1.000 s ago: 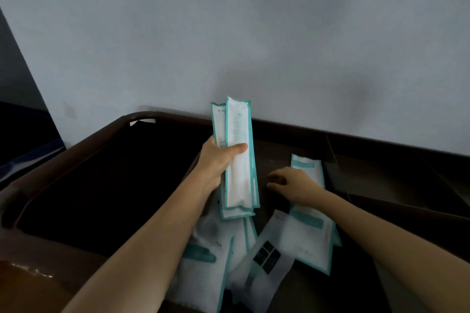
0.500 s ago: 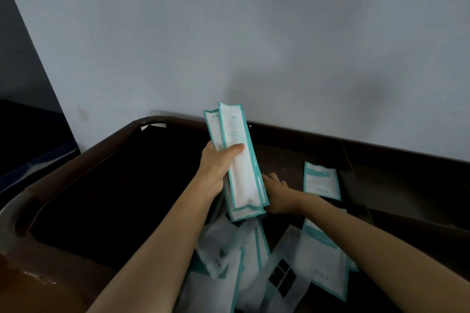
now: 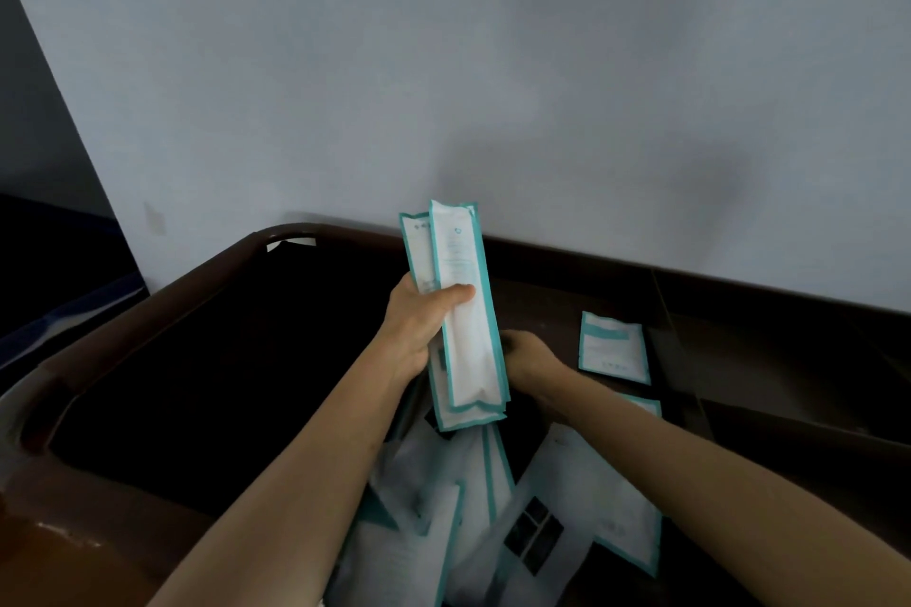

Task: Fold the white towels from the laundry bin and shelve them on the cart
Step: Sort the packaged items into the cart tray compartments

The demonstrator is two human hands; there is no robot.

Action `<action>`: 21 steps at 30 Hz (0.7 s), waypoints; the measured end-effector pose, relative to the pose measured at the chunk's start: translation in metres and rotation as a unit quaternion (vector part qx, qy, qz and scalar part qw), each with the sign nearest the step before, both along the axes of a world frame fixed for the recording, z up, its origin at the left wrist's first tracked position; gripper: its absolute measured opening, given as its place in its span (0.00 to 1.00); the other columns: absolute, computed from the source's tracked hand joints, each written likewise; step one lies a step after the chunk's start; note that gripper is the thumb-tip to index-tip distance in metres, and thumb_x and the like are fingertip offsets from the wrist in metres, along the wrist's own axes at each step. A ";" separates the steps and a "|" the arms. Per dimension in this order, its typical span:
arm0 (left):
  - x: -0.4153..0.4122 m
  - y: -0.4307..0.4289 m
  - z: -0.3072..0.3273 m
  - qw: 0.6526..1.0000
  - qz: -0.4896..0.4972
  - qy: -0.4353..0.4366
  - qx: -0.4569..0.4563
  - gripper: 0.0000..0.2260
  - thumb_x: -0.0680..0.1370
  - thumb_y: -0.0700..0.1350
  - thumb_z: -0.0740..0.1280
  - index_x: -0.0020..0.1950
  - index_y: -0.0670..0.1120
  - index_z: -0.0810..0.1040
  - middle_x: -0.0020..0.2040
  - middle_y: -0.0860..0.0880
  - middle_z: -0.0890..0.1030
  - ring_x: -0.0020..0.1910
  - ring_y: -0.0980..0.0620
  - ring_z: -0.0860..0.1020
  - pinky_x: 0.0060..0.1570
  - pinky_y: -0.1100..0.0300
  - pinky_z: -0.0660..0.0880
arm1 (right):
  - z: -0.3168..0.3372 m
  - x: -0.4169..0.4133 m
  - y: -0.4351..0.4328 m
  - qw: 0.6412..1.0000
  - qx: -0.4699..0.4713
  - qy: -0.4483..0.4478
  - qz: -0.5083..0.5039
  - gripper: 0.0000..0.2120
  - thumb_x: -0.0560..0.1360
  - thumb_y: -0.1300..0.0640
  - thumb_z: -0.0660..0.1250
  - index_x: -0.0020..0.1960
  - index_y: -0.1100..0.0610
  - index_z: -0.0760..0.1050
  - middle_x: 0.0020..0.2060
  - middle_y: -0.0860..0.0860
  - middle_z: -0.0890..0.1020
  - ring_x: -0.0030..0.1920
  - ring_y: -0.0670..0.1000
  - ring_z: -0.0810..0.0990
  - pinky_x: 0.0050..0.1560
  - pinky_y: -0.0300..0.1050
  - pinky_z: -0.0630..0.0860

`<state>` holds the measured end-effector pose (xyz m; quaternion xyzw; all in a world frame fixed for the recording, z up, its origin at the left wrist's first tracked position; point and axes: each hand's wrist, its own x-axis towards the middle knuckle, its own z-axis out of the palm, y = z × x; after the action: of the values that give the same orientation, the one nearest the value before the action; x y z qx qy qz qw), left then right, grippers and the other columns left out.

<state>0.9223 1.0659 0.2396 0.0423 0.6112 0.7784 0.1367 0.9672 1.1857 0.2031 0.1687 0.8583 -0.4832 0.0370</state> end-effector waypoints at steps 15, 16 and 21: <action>0.005 0.000 -0.002 1.000 -0.010 0.016 -0.025 0.17 0.72 0.33 0.70 0.59 0.40 0.75 0.50 0.43 0.82 0.41 0.50 0.81 0.35 0.61 0.79 | 0.037 0.020 0.061 0.931 -0.249 0.132 -0.230 0.11 0.79 0.63 0.59 0.37 0.57 0.69 0.32 0.52 0.72 0.30 0.47 0.72 0.31 0.39 0.70; 0.004 0.000 -0.003 0.999 -0.010 0.021 -0.030 0.17 0.71 0.33 0.70 0.60 0.39 0.75 0.51 0.42 0.82 0.41 0.50 0.81 0.36 0.60 0.79 | 0.041 0.023 0.064 0.929 -0.251 0.141 -0.234 0.11 0.79 0.62 0.59 0.38 0.56 0.69 0.33 0.52 0.73 0.32 0.48 0.72 0.33 0.40 0.71; 0.010 0.008 -0.001 0.998 -0.032 0.043 -0.036 0.16 0.72 0.32 0.69 0.59 0.39 0.75 0.49 0.43 0.81 0.40 0.52 0.80 0.37 0.63 0.79 | 0.050 0.032 0.074 0.929 -0.220 0.174 -0.243 0.10 0.81 0.59 0.55 0.41 0.56 0.67 0.40 0.53 0.75 0.38 0.50 0.76 0.37 0.46 0.74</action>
<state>0.9322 1.0736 0.2387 0.0904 0.6422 0.7488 0.1363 0.9996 1.2599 0.2536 0.2730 0.6562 -0.6759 -0.1951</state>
